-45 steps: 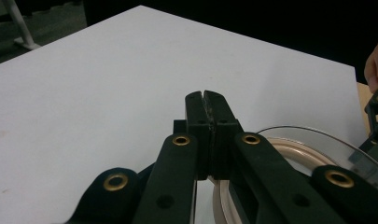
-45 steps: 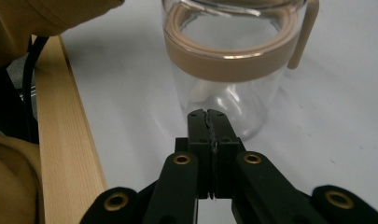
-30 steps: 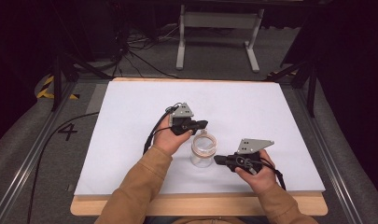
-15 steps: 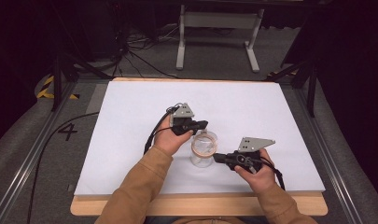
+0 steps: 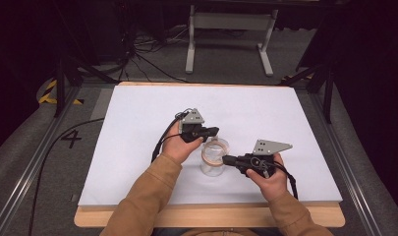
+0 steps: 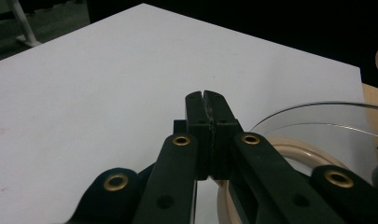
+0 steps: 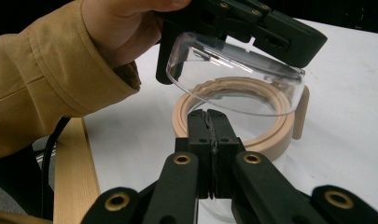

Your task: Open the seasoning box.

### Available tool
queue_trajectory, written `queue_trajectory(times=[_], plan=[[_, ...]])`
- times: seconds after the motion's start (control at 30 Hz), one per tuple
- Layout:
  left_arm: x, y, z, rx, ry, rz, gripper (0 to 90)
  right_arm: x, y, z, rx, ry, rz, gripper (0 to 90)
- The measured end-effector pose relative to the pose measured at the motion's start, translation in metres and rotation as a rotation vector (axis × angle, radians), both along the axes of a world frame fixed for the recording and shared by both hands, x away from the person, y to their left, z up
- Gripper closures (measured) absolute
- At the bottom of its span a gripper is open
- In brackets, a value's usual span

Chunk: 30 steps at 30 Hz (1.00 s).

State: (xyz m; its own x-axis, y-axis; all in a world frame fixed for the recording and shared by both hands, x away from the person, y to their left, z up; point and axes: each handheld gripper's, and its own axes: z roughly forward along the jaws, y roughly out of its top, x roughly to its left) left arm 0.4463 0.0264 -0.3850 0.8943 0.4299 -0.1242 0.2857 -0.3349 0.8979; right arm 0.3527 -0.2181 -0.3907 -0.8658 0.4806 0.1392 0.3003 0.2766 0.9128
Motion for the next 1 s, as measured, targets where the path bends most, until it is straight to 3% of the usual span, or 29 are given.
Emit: queue_trajectory(times=[0.3, 0.5, 0.53, 0.7, 0.9, 0.97, 1.0], plan=[[-0.004, 0.003, 0.009, -0.024, -0.011, -0.013, 89.8, -0.001, 0.000, 0.001, 0.000, -0.015, 0.005, 90.0], [-0.010, 0.016, 0.025, -0.055, -0.025, -0.005, 89.7, -0.001, -0.002, 0.003, -0.008, -0.030, 0.004, 90.0], [-0.011, 0.019, 0.027, -0.040, -0.029, -0.005, 89.6, -0.001, -0.002, 0.004, -0.008, -0.033, 0.006, 90.0], [-0.018, 0.034, 0.032, -0.057, -0.012, 0.012, 88.8, 0.003, -0.002, 0.008, -0.003, -0.047, 0.015, 90.0], [-0.027, 0.054, 0.034, -0.041, 0.007, 0.013, 88.4, 0.010, 0.000, 0.013, -0.016, -0.066, 0.047, 90.0], [-0.031, 0.065, 0.035, 0.002, 0.036, 0.014, 87.6, 0.012, 0.000, 0.015, -0.022, -0.070, 0.057, 90.0], [-0.033, 0.068, 0.034, 0.002, 0.043, 0.020, 87.6, 0.013, -0.001, 0.016, -0.024, -0.073, 0.059, 90.0]])
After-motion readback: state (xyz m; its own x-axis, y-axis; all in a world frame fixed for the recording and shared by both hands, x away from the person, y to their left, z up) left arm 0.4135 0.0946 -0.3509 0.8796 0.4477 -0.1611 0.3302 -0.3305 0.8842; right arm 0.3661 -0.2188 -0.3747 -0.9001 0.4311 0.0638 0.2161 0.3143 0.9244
